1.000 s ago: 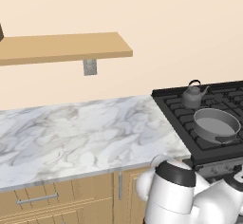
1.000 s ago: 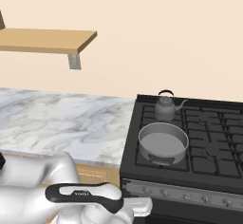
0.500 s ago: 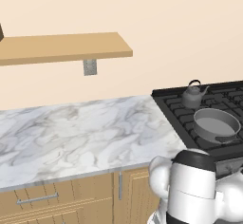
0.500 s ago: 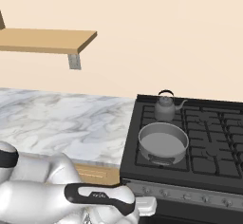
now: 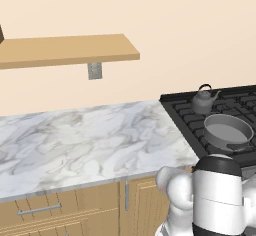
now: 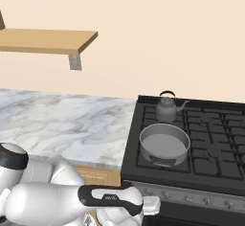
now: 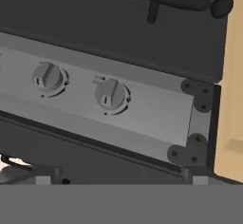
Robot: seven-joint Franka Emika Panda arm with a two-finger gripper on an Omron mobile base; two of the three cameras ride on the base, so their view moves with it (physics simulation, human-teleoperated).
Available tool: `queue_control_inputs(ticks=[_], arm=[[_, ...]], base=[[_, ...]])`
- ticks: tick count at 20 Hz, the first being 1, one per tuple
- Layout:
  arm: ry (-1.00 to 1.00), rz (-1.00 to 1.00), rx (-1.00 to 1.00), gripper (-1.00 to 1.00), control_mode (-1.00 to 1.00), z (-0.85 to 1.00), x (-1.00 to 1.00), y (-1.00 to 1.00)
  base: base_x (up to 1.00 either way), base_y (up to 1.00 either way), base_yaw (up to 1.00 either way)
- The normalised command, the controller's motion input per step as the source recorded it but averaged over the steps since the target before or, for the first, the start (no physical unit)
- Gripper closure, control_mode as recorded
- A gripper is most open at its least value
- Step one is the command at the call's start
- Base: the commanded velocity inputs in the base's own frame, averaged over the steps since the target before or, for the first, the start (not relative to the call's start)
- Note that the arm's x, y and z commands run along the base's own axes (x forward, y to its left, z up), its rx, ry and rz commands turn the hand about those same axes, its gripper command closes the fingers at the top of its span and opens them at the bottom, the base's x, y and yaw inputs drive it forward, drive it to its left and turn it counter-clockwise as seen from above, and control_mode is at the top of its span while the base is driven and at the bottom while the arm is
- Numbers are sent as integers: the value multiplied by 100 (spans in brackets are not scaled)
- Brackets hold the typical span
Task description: Pick the kettle from the cabinet and place it on a stove burner. Then pick the pot from the counter and place it on another stove burner. Finally, turn both burners on.
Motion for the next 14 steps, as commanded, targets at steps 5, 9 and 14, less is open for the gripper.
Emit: queue_control_inputs(ticks=[5, 9, 14], arm=[[-3, 0, 1, -100, -100, -19, 11, -7], [-4, 0, 2, -100, -100, -18, 7, -19], [-4, 0, 2, -100, -100, -17, 2, -17]], base=[[0, 0, 0], [0, 0, 0], [0, 0, 0]])
